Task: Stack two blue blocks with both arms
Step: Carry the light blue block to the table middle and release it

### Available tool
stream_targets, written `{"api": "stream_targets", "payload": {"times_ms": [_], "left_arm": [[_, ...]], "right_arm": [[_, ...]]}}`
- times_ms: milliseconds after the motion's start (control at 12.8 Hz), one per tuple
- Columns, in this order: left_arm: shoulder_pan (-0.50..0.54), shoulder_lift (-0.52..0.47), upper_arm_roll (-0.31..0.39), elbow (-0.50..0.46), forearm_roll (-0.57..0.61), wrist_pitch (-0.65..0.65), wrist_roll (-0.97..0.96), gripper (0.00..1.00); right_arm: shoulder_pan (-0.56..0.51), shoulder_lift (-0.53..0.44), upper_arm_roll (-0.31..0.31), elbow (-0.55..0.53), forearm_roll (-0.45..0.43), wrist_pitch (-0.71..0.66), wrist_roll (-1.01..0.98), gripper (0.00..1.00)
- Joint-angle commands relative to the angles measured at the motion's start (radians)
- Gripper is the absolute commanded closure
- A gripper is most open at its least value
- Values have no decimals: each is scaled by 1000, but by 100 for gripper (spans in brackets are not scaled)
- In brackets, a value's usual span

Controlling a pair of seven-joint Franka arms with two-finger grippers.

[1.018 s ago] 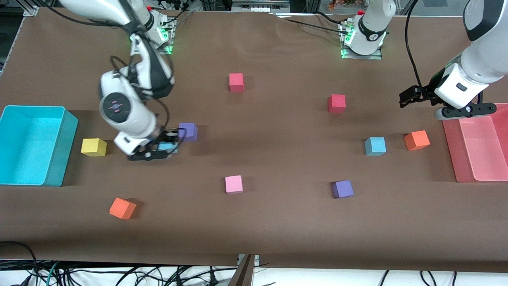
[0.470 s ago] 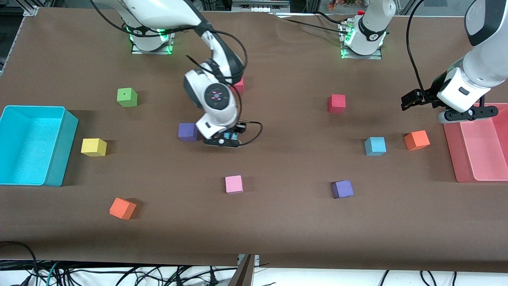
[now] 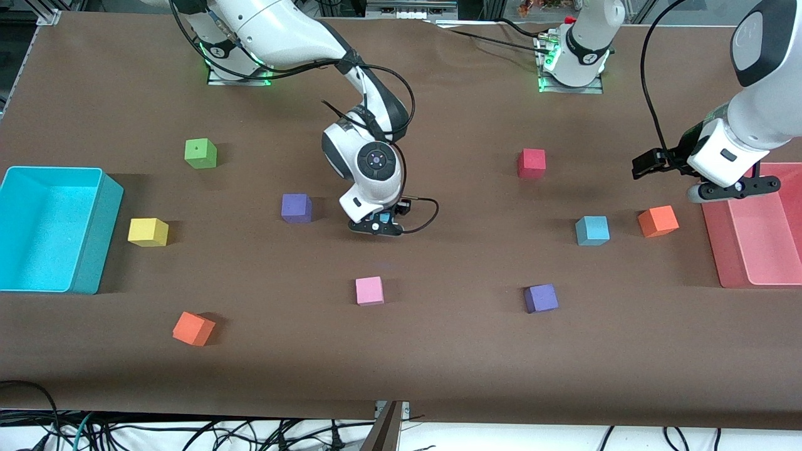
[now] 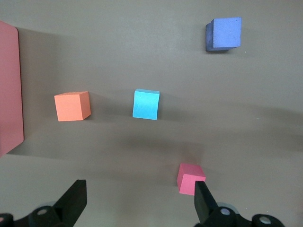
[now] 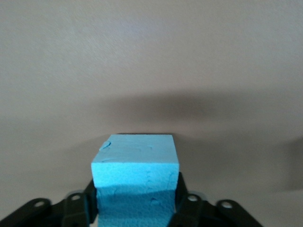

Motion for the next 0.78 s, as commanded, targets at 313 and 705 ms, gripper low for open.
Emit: {"api": "stream_targets", "payload": {"times_ms": [313, 705], "left_arm": [[0, 32, 2, -62, -12, 107, 21, 0], [-6, 55, 2, -290, -21, 411, 24, 0]], "right_arm": [[-1, -150, -6, 32, 19, -123, -113, 0], [-5, -390, -11, -164, 21, -226, -413, 0]]}}
